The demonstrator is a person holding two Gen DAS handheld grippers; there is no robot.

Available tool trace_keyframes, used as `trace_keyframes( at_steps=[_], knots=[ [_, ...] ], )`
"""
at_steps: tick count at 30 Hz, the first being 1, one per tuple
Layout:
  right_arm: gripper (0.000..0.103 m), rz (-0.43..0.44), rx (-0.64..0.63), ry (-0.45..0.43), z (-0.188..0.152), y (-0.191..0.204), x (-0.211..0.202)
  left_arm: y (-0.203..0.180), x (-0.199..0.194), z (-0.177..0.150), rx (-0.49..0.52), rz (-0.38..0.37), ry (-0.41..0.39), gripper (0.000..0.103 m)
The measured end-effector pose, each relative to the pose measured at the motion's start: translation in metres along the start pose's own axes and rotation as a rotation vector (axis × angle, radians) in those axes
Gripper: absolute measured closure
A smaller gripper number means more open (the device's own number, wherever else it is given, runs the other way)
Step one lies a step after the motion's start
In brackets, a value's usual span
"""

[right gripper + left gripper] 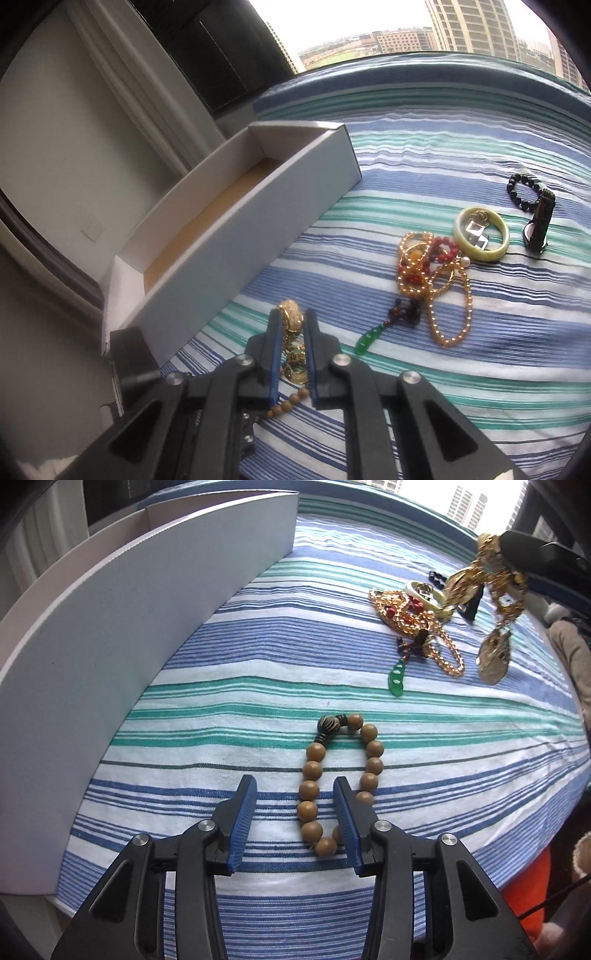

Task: Organize jewelry
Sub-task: 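Carry the bead bracelet and gold pendants into the white box with both tools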

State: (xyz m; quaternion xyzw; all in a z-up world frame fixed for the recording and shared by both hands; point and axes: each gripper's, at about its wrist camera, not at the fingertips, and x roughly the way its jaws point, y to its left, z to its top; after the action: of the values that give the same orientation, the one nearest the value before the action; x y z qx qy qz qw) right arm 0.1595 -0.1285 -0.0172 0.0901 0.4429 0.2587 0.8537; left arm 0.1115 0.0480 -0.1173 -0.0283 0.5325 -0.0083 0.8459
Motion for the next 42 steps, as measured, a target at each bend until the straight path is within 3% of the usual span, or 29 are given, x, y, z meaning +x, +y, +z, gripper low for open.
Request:
trace_keyframes(
  at_steps=[2,4,7,13,17,22,26,33,39,42],
  knots=[
    [0.092,-0.001,0.000,-0.033,-0.001,-0.004,-0.023,-0.009,0.003,0.004,0.057,0.042,-0.008,0.095],
    [0.092,-0.013,0.001,-0.065,-0.004,-0.006,-0.036,-0.012,0.003,0.007,0.061,0.037,0.003,0.094],
    [0.092,-0.032,0.005,-0.083,-0.007,-0.012,-0.052,0.003,-0.006,0.015,-0.022,-0.064,0.006,0.094],
    [0.092,-0.054,0.001,-0.104,0.000,-0.020,-0.066,0.031,-0.075,0.039,-0.133,-0.200,-0.117,0.094],
    [0.092,-0.036,-0.036,-0.110,0.020,-0.007,-0.063,0.052,-0.131,0.054,-0.170,-0.212,-0.226,0.094],
    [0.092,0.039,-0.120,-0.113,0.065,0.032,-0.049,0.098,-0.188,0.075,-0.220,-0.118,-0.364,0.094],
    [0.092,0.103,-0.189,-0.104,0.100,0.076,-0.020,0.143,-0.197,0.086,-0.281,0.000,-0.393,0.094],
    [0.092,0.192,-0.244,0.006,0.134,0.140,0.084,0.220,-0.140,0.090,-0.398,0.180,-0.279,0.094],
    [0.092,0.143,-0.305,0.099,0.122,0.167,0.169,0.252,-0.097,0.068,-0.433,0.269,-0.166,0.094],
    [0.091,0.067,-0.347,0.132,0.110,0.171,0.198,0.255,-0.088,0.060,-0.416,0.338,-0.141,0.091]
  ],
)
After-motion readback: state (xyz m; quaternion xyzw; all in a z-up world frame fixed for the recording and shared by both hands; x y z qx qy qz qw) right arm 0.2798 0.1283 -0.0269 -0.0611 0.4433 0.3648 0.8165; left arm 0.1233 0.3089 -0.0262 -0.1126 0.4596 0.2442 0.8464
